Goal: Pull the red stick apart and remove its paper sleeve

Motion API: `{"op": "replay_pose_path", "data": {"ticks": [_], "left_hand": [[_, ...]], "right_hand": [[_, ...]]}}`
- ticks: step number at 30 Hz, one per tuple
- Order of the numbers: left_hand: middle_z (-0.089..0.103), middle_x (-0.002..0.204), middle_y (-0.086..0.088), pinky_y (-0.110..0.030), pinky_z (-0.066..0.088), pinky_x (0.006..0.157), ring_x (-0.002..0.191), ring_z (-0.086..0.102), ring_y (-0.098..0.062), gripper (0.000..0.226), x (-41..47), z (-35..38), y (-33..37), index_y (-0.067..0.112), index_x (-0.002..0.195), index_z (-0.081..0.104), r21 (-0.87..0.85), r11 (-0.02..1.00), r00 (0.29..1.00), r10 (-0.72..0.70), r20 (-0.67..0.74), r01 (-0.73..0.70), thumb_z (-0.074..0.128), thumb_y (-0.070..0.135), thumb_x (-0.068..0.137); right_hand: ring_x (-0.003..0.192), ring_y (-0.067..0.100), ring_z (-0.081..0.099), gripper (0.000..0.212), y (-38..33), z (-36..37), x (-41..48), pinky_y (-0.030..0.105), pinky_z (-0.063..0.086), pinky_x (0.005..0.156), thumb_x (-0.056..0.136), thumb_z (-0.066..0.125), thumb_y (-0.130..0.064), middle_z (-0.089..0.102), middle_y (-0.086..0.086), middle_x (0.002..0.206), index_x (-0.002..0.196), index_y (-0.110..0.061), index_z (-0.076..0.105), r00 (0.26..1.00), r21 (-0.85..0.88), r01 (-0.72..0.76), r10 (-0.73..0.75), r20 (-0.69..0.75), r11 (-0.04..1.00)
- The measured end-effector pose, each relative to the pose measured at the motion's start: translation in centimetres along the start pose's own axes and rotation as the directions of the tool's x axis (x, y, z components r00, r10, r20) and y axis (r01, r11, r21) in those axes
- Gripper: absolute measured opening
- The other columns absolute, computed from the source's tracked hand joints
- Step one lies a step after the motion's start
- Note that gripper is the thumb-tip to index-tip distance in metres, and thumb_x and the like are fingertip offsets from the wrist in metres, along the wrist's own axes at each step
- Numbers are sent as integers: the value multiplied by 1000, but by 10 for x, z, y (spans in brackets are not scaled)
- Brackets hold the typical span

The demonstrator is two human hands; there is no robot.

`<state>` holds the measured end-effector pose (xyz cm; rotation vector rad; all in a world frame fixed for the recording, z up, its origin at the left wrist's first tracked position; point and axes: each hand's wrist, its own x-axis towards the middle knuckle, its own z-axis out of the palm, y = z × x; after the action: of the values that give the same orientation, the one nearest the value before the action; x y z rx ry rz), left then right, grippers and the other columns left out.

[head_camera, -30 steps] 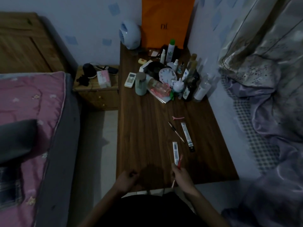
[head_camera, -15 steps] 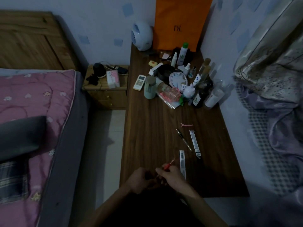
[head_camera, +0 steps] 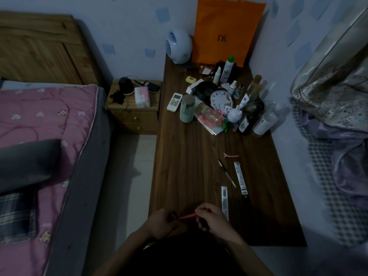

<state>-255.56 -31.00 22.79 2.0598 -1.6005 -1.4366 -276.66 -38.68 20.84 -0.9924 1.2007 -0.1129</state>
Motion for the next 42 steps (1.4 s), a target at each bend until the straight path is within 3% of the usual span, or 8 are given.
{"op": "replay_pose_path", "data": {"ticks": [5,9,13,17,29,34,38,42], "left_hand": [[72,101,-15,-34,47,74,95,68,-29,32,5,7,16,11,96,65,128,990,995,39,91,-50,50,39,95],[68,112,-20,-40,49,84,106,64,-34,48,2,11,17,13,106,65,278,959,991,26,134,-63,43,53,89],[65,125,-14,-43,50,95,113,62,-30,59,-4,22,12,24,123,58,283,955,987,43,155,-86,31,63,88],[67,115,-20,-43,51,88,106,64,-36,58,-4,26,10,19,112,61,301,952,995,38,88,-63,25,62,95],[59,76,-24,-27,33,63,77,61,-36,60,0,23,21,8,65,53,-21,999,987,-42,157,46,34,54,99],[51,48,8,-21,36,51,42,43,1,60,-3,19,23,19,52,46,-123,990,971,-34,236,64,35,56,98],[55,47,12,-19,40,45,38,48,-1,53,-11,8,-3,24,56,57,-369,885,936,-173,307,285,45,61,92],[37,52,5,-22,20,42,40,27,-10,52,-21,8,-30,24,57,45,-553,756,933,-225,281,349,45,62,92]], "right_hand": [[66,16,67,14,-7,7,1,24,49,55,90,61,-25,71,2,74,82,-24,72,996,-44,6,-2,88,999],[66,7,68,15,-9,6,-1,25,50,64,93,58,-30,73,-5,72,87,-27,71,978,-316,8,58,198,949],[58,6,60,45,-10,21,-1,30,44,66,92,47,-57,64,-7,61,71,-23,67,995,-540,5,48,83,841],[58,2,61,52,0,32,4,24,45,61,98,41,-57,64,-7,63,69,-22,65,996,-695,49,-83,-15,717],[41,0,48,45,9,19,8,12,34,41,97,48,-48,55,-13,46,56,-38,63,941,-576,244,-334,-54,780],[43,1,48,51,4,21,2,14,36,45,99,47,-46,53,-13,45,54,-24,56,936,-583,258,-349,-47,770],[43,-1,47,48,-4,-5,-5,16,36,48,100,47,-45,48,-8,47,58,-25,55,933,-533,186,-319,-168,825],[39,-1,44,46,-16,-42,-9,28,38,52,100,49,-41,49,-10,43,58,-23,55,909,-384,186,-307,-284,905]]}}
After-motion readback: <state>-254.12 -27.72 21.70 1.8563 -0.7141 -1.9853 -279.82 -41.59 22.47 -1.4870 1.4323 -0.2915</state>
